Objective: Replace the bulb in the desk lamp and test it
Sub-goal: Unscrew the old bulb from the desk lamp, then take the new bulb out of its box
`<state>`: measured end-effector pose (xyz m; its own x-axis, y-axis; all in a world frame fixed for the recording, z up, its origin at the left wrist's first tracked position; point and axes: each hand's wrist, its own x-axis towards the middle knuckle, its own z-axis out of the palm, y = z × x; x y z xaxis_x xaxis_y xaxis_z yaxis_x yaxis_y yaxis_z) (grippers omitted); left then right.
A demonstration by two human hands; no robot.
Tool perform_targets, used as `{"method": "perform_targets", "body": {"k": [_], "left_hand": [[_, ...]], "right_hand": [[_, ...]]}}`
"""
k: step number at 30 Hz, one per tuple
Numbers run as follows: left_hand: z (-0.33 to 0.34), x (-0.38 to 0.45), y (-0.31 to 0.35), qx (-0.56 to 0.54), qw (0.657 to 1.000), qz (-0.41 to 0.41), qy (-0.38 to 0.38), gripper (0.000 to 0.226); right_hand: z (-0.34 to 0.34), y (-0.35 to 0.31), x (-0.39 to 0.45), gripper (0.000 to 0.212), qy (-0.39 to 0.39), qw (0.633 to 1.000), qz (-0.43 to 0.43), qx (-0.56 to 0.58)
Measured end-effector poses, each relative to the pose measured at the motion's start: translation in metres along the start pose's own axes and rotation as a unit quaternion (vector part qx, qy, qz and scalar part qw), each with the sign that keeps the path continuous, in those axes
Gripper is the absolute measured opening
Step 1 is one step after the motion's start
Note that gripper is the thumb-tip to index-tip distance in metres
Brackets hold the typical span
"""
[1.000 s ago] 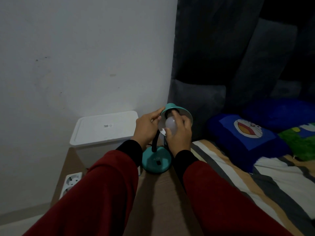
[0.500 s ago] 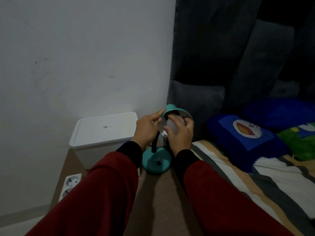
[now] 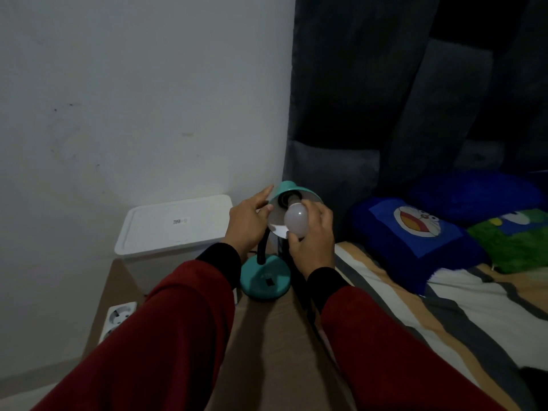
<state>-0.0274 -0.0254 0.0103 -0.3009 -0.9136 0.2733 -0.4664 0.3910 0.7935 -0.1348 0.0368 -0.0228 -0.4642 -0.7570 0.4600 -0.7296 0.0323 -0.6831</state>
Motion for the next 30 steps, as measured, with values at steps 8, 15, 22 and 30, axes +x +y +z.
{"method": "perform_targets", "body": {"k": [8, 15, 22, 30], "left_hand": [[-0.023, -0.023, -0.002, 0.081, 0.995, -0.053, -0.006, 0.041], [-0.044, -0.058, -0.033, 0.249, 0.965, -0.070, -0.049, 0.036], [-0.044, -0.076, -0.082, 0.315, 0.935, -0.124, -0.110, 0.043], [-0.027, -0.081, -0.132, 0.311, 0.940, -0.119, -0.080, 0.036]], "right_hand": [[-0.032, -0.015, -0.018, 0.063, -0.036, 0.999, 0.013, 0.003], [-0.033, -0.024, -0.041, 0.060, -0.107, 0.994, 0.000, 0.007], [0.000, -0.005, -0.059, 0.060, -0.221, 0.972, 0.049, 0.067], [0.055, 0.034, -0.073, 0.050, -0.345, 0.928, 0.117, 0.082]]}}
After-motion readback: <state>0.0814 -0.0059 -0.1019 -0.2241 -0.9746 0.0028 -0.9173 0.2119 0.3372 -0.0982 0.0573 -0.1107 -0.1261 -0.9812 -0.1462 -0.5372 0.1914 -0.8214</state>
